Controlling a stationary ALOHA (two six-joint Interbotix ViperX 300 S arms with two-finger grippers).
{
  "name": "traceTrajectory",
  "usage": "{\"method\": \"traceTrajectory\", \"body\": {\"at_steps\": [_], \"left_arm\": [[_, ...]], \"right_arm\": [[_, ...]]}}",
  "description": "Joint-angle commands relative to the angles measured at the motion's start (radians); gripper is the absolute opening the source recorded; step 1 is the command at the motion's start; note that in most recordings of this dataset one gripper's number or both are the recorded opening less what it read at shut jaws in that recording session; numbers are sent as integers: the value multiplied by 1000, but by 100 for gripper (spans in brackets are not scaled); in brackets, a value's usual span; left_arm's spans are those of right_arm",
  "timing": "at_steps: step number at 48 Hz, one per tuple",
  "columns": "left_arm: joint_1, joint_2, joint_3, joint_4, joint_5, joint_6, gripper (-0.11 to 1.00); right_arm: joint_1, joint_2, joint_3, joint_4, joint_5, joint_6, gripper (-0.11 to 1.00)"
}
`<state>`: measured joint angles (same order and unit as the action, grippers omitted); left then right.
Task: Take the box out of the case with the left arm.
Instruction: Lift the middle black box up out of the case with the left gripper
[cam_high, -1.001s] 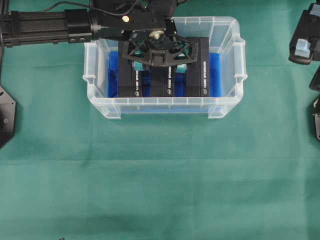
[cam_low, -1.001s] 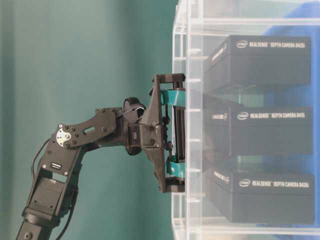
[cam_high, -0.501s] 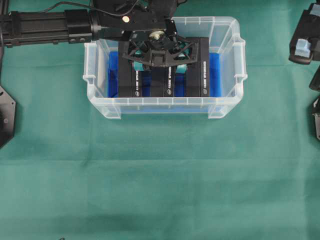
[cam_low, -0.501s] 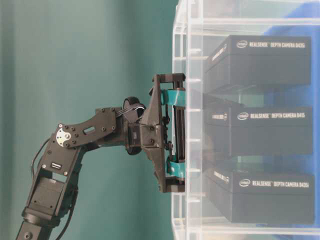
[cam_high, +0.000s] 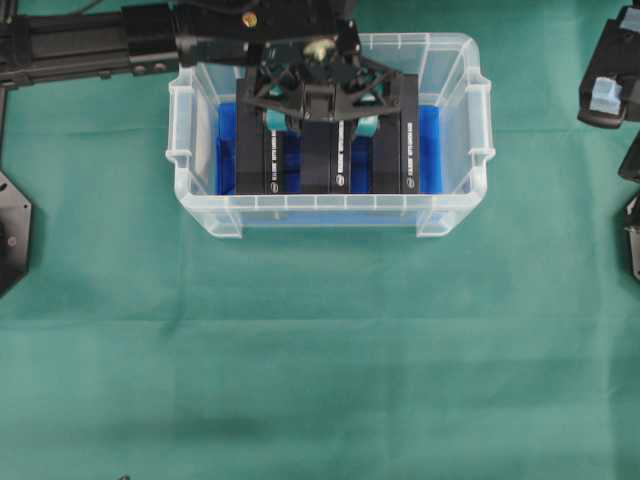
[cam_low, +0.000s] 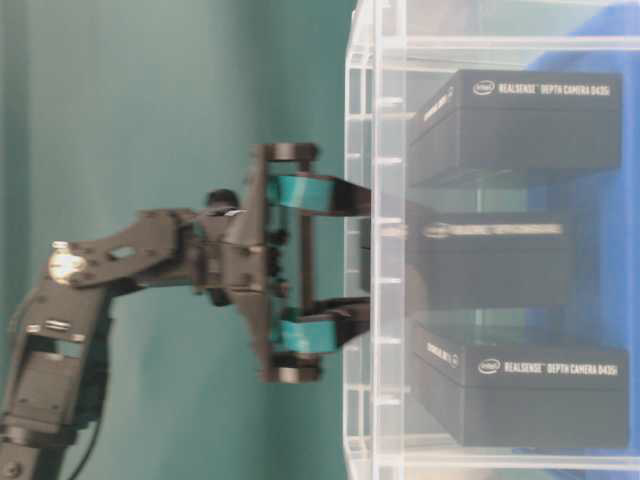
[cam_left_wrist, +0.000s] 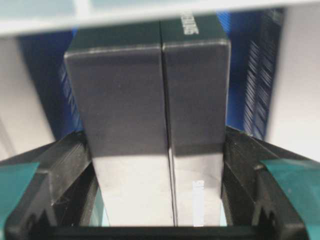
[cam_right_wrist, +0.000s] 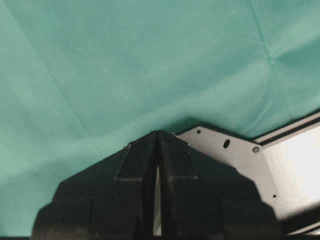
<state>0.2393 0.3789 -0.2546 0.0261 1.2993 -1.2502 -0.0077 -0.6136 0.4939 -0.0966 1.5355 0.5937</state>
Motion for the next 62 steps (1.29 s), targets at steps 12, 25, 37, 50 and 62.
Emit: {"method": "traceTrajectory", "body": {"at_steps": [12, 25, 37, 50, 62], "left_arm": [[0, -52, -229, 2, 161, 5, 62], [-2, -55, -396, 5, 319, 8, 62], [-2, -58, -518, 9, 443, 8, 62], [-3, -58, -523, 11, 453, 8, 62], [-3, -58, -523, 11, 454, 8, 62]], "right_arm": [[0, -3, -20, -12, -3, 3, 0], [0, -5, -20, -14, -3, 3, 0], [0, -3, -20, -18, -5, 3, 0], [0, -6, -18, -21, -3, 8, 0], [0, -8, -18, -21, -3, 9, 0]]}}
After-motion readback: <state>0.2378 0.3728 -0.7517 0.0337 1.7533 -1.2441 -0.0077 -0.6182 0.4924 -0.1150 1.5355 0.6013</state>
